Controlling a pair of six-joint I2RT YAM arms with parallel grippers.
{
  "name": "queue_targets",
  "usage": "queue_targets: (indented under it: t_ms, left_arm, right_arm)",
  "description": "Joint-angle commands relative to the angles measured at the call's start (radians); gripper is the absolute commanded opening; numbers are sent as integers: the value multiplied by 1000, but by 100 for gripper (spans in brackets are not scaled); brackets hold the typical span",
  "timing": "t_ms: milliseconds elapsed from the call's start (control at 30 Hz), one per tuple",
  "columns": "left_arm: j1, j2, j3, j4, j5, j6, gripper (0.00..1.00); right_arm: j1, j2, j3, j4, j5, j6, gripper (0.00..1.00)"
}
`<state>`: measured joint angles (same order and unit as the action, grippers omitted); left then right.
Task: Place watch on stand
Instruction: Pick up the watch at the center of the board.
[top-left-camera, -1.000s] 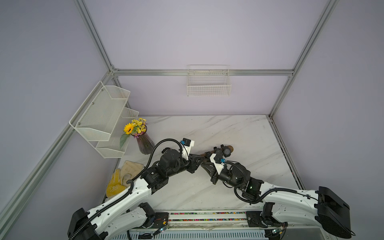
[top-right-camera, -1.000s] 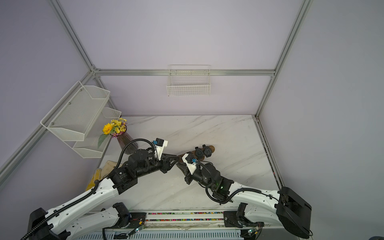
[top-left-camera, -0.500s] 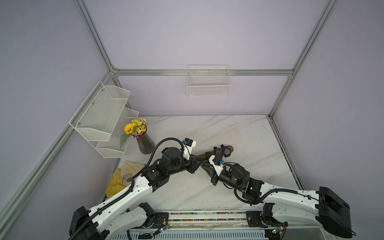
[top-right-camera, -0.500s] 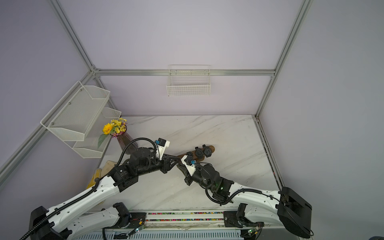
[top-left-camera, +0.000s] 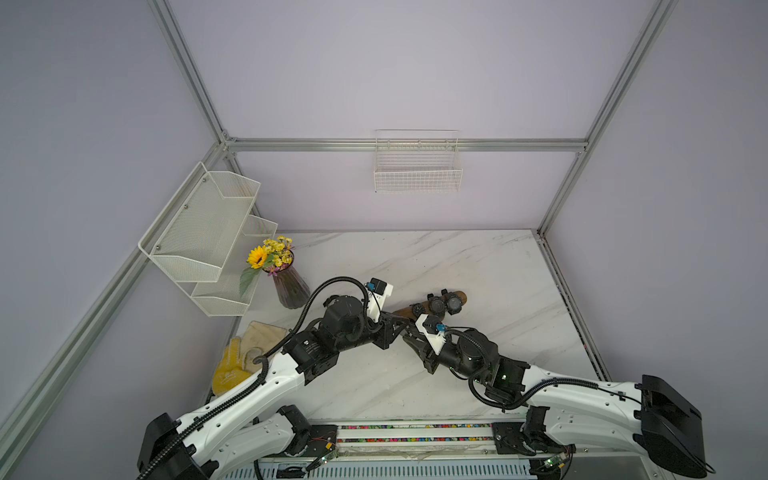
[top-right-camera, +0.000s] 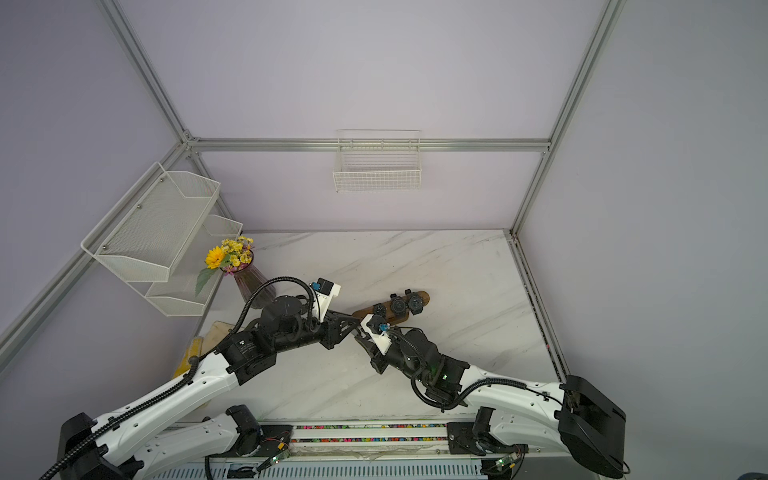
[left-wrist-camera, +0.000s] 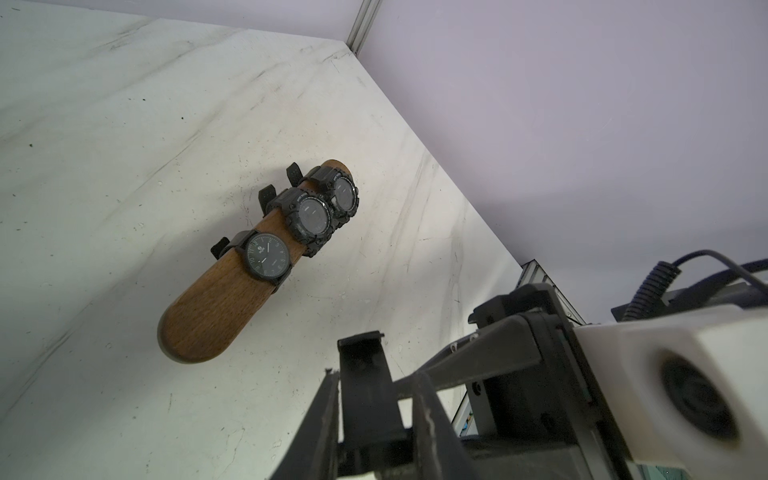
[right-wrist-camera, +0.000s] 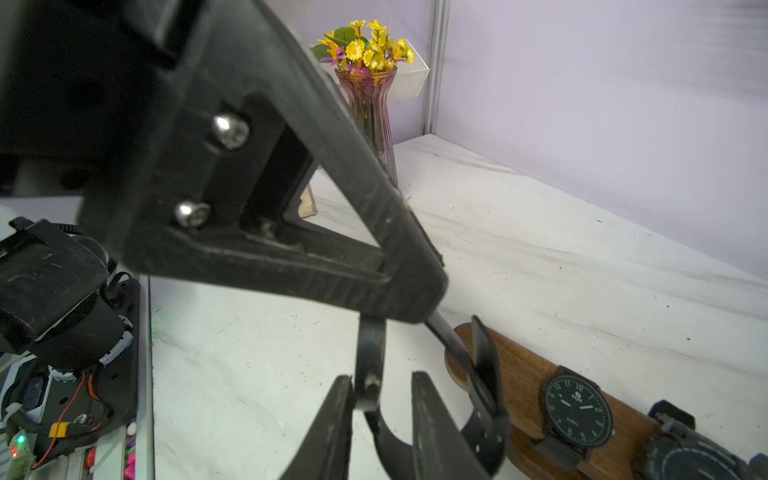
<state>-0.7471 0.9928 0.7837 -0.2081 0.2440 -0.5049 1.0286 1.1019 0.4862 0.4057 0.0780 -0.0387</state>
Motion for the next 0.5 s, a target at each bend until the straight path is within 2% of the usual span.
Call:
queue_targets:
  t_ms: [0, 233, 400, 433, 467]
  left_arm:
    - [3, -2, 61, 16, 22, 17, 0]
    - [7, 4, 70, 15, 33, 13, 0]
    - [8, 10, 75, 17, 39, 8, 0]
    - [8, 10, 74, 18, 38, 8, 4]
    - [8, 9, 73, 11, 34, 7, 12]
  right_arm:
    - [4, -13, 9, -45, 17, -52, 29]
    - [4, 4, 21, -45, 32, -72, 21]
    - [4, 24, 38, -41, 10, -63, 7]
    - [4, 23, 40, -34, 7, -58, 4]
    - [4, 17, 42, -30, 4, -50, 2]
